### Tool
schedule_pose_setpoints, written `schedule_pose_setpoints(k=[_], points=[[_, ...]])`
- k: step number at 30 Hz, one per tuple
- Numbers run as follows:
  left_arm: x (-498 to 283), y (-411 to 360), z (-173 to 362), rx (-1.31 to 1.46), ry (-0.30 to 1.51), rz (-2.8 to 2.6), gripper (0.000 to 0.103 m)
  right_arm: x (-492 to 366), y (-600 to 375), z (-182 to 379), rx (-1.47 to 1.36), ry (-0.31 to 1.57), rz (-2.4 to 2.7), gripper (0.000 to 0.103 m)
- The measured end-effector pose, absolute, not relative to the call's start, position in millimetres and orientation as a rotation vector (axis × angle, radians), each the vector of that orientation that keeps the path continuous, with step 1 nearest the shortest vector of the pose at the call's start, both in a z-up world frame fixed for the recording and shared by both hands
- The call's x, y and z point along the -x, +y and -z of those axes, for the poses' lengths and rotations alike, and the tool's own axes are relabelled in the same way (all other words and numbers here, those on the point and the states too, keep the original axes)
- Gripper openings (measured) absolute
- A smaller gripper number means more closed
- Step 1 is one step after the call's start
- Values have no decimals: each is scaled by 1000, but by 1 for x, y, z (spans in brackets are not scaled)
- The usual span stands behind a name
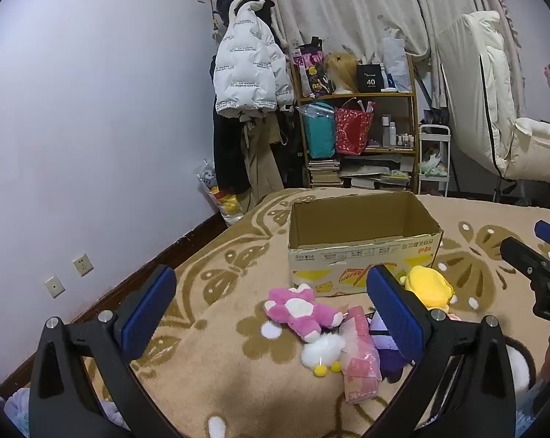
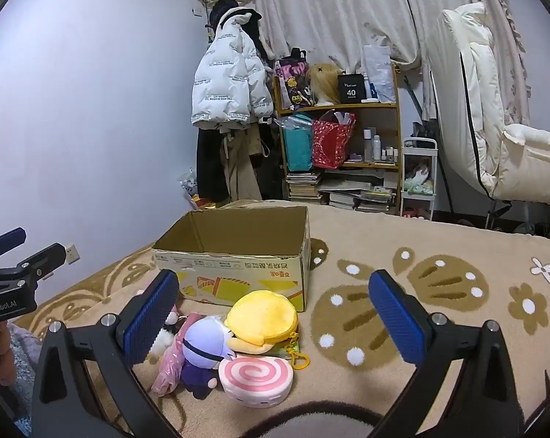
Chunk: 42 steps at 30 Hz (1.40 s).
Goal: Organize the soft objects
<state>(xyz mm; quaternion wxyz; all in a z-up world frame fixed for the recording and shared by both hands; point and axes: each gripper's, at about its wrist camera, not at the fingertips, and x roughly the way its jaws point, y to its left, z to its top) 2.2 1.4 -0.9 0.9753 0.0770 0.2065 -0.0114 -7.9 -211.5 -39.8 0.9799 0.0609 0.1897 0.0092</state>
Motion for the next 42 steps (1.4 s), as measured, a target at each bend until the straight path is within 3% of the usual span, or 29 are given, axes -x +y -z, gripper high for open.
schedule_pose_setpoints(k=[42], points=[[0,-2,3,-180,427,17,103,8,-212,41,-125,381,-15,103]])
